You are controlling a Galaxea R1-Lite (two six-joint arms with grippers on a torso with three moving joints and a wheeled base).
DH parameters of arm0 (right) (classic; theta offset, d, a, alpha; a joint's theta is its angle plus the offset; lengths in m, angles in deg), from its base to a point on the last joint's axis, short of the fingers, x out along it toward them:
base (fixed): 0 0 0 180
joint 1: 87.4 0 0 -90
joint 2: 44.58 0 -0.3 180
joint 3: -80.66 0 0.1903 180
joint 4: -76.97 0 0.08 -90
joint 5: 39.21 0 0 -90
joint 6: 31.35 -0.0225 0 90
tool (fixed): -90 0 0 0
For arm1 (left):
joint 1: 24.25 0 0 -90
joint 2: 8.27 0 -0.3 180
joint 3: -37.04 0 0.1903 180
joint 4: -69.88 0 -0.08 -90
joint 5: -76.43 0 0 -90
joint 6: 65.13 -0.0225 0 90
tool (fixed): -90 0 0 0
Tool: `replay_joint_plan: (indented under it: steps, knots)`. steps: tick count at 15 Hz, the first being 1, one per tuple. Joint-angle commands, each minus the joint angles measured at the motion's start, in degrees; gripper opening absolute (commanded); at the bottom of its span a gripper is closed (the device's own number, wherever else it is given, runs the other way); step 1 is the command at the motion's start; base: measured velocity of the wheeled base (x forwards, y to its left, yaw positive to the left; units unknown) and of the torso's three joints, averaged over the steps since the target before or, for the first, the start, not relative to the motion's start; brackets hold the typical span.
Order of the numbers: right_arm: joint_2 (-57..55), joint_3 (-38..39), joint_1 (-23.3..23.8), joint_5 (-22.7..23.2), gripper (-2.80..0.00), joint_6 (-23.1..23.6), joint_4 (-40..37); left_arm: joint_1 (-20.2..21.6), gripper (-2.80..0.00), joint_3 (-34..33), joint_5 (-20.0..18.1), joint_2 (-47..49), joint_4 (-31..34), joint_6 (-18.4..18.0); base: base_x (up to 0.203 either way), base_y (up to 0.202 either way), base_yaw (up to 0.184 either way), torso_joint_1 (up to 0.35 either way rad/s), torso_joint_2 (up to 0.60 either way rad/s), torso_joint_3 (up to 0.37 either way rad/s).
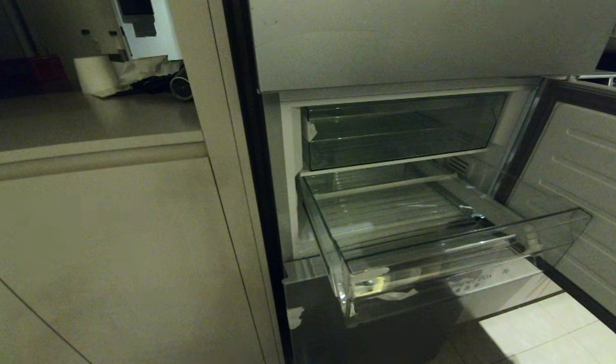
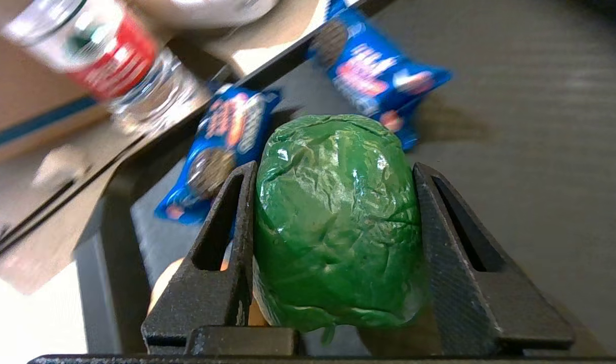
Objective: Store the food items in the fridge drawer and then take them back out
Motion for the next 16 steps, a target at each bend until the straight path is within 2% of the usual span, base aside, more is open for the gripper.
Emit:
replay_joint_plan:
  steps: [1,10,11,16]
  knots:
    - [-0.38,0.44,0.05,1.64,-2.8,0.04,0.08,0.0,-2.8,-0.01,0.02,0.09,0.0,0.0,0.0,0.0,0.0,0.0,0.0,0.0]
    - [-3.8,-0.53,-0.13,2.08,-2.8,1.96,0.08,0.0,-2.8,-0.01,0.02,0.09,0.0,0.0,0.0,0.0,0.0,0.0,0.0,0.0]
    - [-3.63,-0.44,-0.13,2.08,0.0,1.88,0.08,0.0,-2.8,-0.01,0.02,0.09,0.0,0.0,0.0,0.0,0.0,0.0,0.0,0.0]
    - [-3.2,-1.14,-0.04,2.17,0.0,1.47,0.17,0.0,-2.8,-0.01,0.02,0.09,0.0,0.0,0.0,0.0,0.0,0.0,0.0,0.0]
